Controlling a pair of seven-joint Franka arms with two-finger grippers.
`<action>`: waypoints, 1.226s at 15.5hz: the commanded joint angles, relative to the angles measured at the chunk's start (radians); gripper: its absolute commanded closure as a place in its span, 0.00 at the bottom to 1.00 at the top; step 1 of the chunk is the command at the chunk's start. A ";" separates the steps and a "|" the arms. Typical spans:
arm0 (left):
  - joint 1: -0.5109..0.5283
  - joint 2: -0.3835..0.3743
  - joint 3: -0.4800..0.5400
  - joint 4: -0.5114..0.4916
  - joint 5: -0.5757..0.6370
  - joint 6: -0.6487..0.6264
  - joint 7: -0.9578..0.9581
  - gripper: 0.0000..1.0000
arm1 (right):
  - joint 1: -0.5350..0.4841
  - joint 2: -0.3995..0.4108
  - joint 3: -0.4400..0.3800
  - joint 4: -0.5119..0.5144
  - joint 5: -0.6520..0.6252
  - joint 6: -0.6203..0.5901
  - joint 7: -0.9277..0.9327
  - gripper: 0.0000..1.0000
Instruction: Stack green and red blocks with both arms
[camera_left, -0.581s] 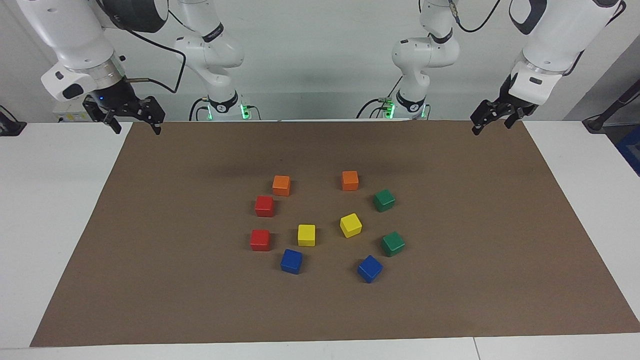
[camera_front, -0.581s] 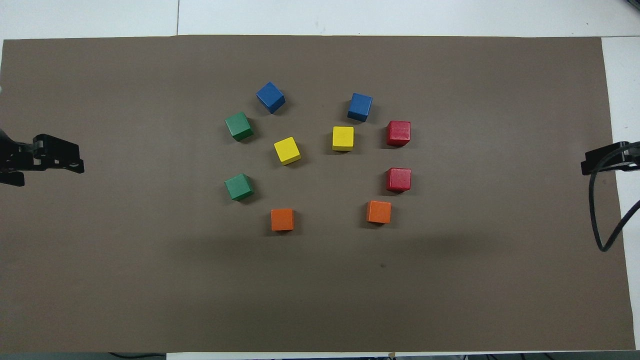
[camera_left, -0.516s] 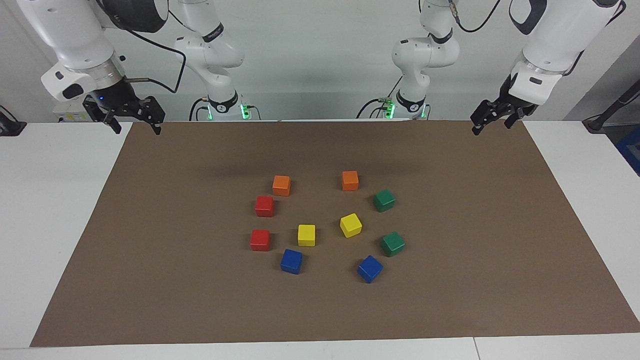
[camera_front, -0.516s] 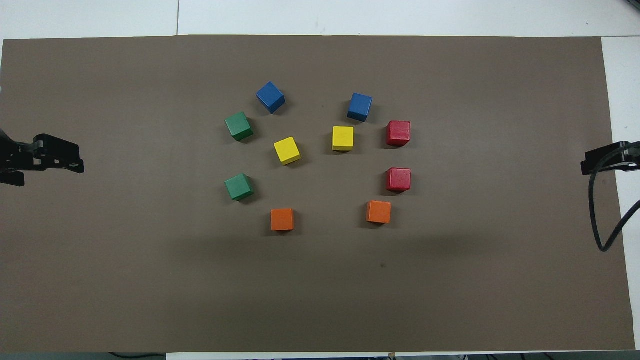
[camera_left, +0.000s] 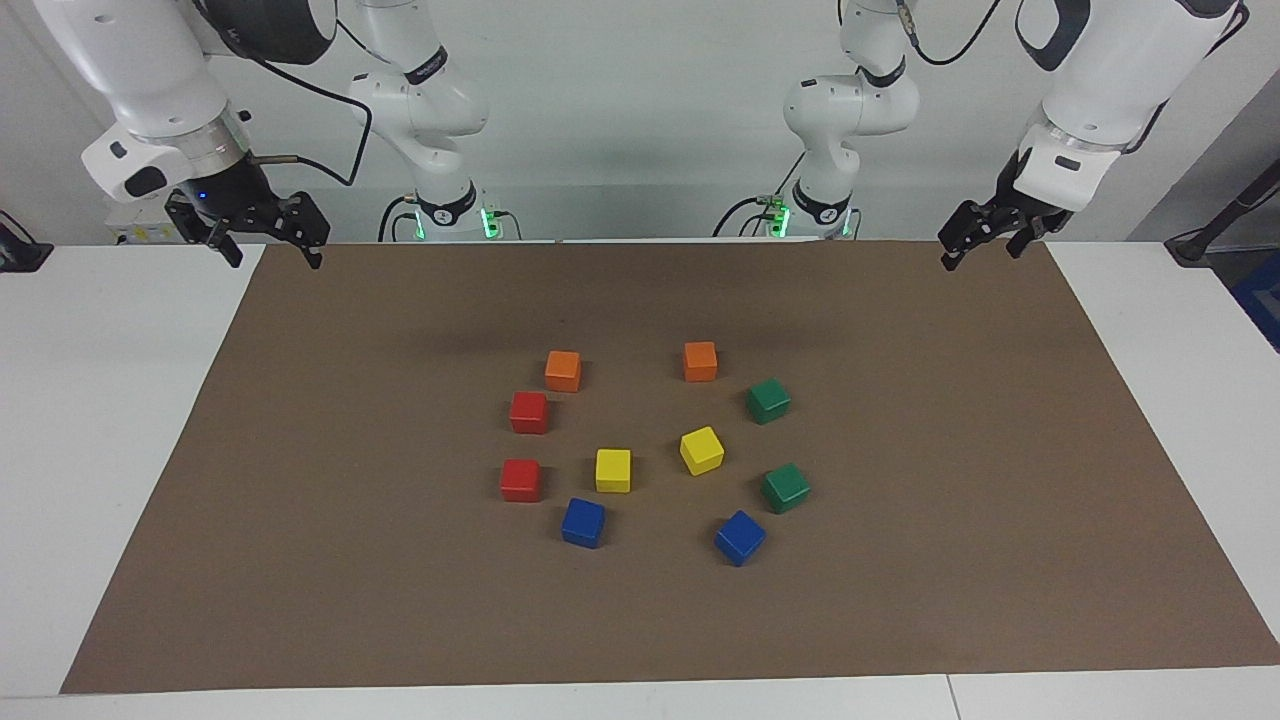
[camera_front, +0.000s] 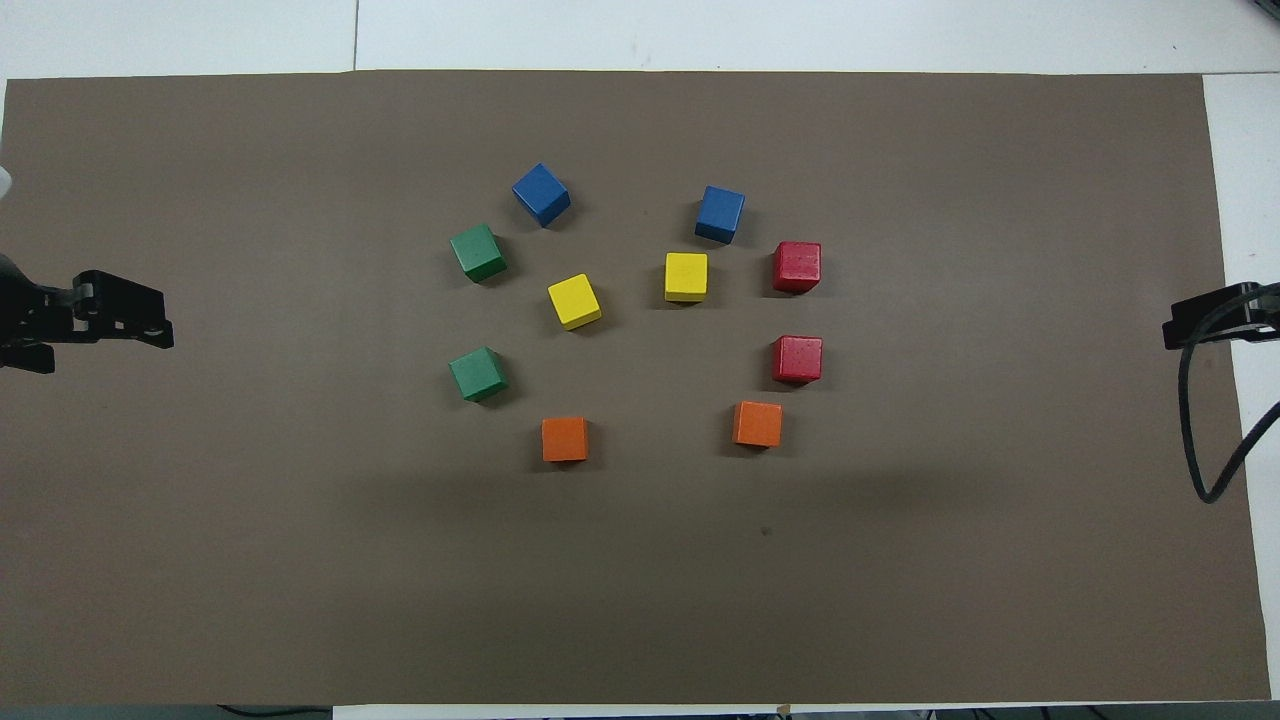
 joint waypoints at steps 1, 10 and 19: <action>-0.018 -0.036 0.010 -0.038 -0.012 0.025 -0.006 0.00 | -0.010 -0.002 0.005 0.017 0.007 -0.027 -0.020 0.00; -0.125 0.080 0.001 -0.084 -0.017 0.197 -0.150 0.00 | -0.013 -0.037 -0.002 0.015 0.015 -0.015 -0.029 0.00; -0.320 0.184 0.001 -0.329 -0.020 0.549 -0.555 0.00 | 0.000 -0.099 0.005 -0.101 0.021 -0.024 -0.070 0.00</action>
